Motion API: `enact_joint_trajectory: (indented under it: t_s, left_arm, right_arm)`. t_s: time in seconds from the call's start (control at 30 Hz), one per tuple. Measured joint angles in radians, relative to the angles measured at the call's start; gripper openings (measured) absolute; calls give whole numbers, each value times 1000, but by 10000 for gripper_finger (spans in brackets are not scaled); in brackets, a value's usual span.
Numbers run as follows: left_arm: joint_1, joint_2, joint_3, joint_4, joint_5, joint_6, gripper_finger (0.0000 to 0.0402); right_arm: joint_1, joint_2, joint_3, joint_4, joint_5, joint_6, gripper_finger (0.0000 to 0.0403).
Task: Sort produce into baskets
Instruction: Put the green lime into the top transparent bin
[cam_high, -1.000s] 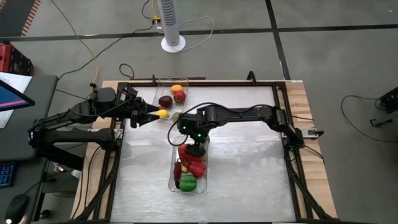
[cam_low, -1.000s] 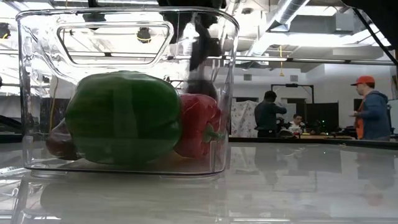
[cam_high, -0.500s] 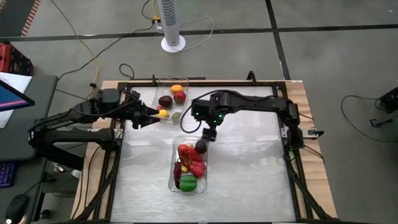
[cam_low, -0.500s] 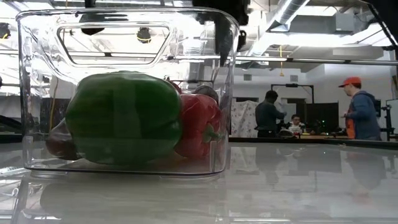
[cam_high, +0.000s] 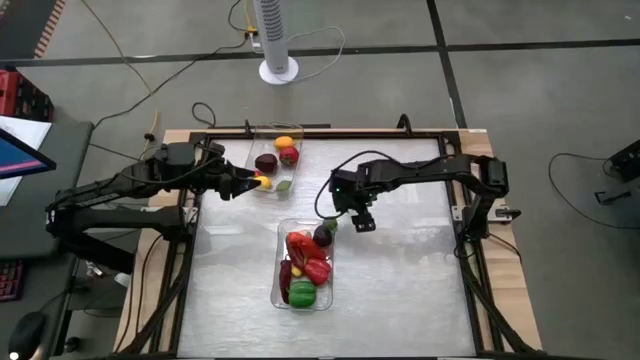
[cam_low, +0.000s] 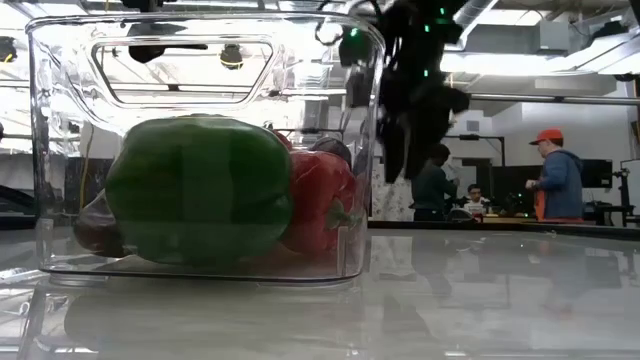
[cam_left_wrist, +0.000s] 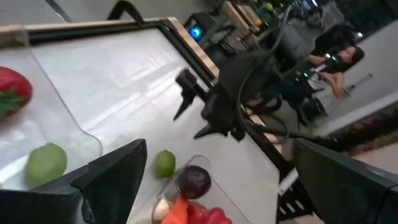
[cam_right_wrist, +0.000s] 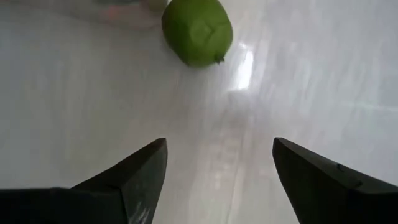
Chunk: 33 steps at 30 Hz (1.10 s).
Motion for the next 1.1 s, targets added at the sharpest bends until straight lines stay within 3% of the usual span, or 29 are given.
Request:
enact_joint_trajectory:
  t_s: [0.27, 0.4, 0.8, 1.1]
  left_arm:
    - [0, 0, 0, -3, -75, -16, 387]
    - [0, 0, 0, -24, -99, -40, 387]
    - [0, 0, 0, -45, -148, -46, 387]
    - [1, -1, 0, -48, -163, -46, 387]
  right_arm:
    - [-8, 67, -27, 127, -2, -160, 318]
    - [-7, 68, -27, 152, -63, -224, 318]
    - [-6, 102, -27, 320, -182, -232, 318]
    - [-6, 172, -26, 371, -183, -222, 318]
